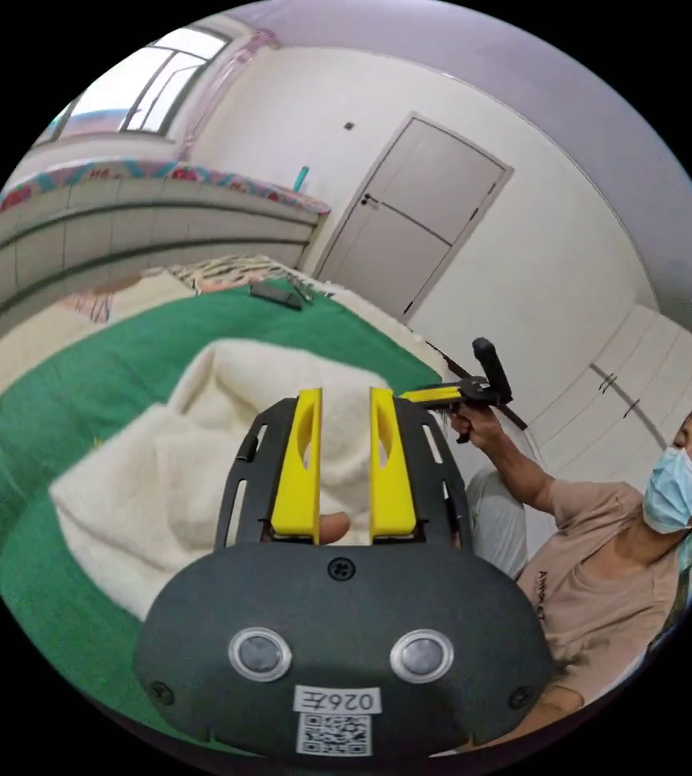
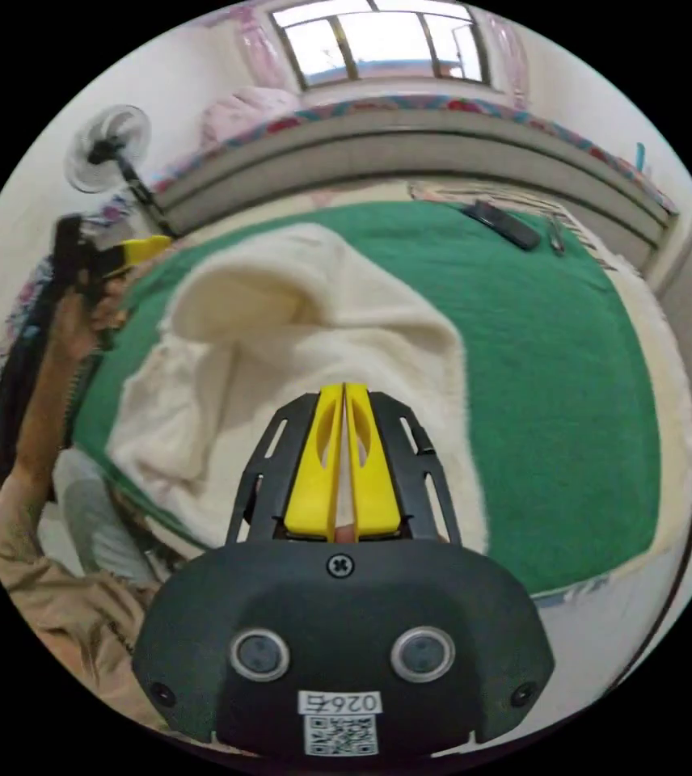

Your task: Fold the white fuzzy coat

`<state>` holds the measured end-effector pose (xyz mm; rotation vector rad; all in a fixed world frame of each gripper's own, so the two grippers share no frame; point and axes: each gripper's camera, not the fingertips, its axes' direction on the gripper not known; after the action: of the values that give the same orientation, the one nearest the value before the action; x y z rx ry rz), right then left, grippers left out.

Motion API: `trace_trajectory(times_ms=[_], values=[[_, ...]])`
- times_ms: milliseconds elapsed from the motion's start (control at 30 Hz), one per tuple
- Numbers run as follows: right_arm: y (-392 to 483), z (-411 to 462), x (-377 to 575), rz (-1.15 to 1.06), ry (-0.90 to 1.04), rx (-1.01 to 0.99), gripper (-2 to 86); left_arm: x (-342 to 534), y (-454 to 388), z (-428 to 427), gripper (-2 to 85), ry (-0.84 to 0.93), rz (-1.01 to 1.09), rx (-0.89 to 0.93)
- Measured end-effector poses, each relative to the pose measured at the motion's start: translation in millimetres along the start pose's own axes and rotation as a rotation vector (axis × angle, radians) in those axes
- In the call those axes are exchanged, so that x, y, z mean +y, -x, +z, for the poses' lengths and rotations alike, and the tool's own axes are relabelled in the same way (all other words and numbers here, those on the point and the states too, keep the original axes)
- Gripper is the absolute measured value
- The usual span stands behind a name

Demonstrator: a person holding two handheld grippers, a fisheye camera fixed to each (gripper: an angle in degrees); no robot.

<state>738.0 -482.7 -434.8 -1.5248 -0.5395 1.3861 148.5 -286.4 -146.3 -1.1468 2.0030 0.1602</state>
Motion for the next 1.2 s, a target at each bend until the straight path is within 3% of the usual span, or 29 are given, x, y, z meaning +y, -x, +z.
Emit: trace_trajectory(times_ms=[33, 100, 167, 267, 333, 500, 567, 633, 733, 833, 900, 1000, 1100, 1200], values=[[-12, 1, -3, 0.071, -0.027, 0.116, -0.8, 5, 5, 2, 11.8, 0.013, -0.024, 0.004], [-30, -11, -5, 0.162, -0.105, 0.164, -0.8, 28, 13, 13, 13.1, 0.102, -0.074, 0.015], [-40, -28, -5, 0.221, -0.216, 0.054, -0.7, 44, 13, 25, 11.7, 0.218, -0.103, 0.015], [-37, -34, -17, 0.19, -0.3, -0.436, 0.6, 66, 4, 41, 7.0, 0.406, -0.128, 0.047], [-16, -11, -43, 0.123, -0.226, -0.777, 1.2, 72, -2, 41, 6.6, 0.414, -0.118, 0.072], [60, 55, -113, -0.135, 0.075, -1.052, -0.7, 75, -7, 40, 10.1, 0.389, -0.088, 0.052], [69, 69, -129, -0.104, 0.067, -0.997, -0.8, 80, 1, 40, 9.3, 0.372, -0.109, 0.056], [42, 67, -142, 0.094, -0.016, -0.621, -0.9, 86, 11, 33, 8.6, 0.317, -0.16, 0.093], [-23, 43, -130, 0.484, -0.238, -0.3, -0.9, 91, 15, 18, 8.7, 0.297, -0.172, 0.079], [-45, 16, -103, 0.611, -0.506, -0.43, -0.9, 82, -7, 11, 8.8, 0.378, -0.042, 0.003], [-23, 3, -109, 0.5, -0.564, -0.444, -0.8, 74, -36, 11, 9.0, 0.441, 0.124, 0.011], [60, -5, -140, 0.118, -0.51, -0.381, -0.3, 77, -76, 20, 15.9, 0.46, 0.331, -0.114], [152, 23, -167, -0.255, -0.3, -0.394, 5.4, 87, -95, 41, 19.9, 0.551, 0.432, -0.313], [214, 74, -181, -0.382, -0.034, -0.301, 9.4, 86, -85, 46, 17.0, 0.567, 0.341, -0.275]])
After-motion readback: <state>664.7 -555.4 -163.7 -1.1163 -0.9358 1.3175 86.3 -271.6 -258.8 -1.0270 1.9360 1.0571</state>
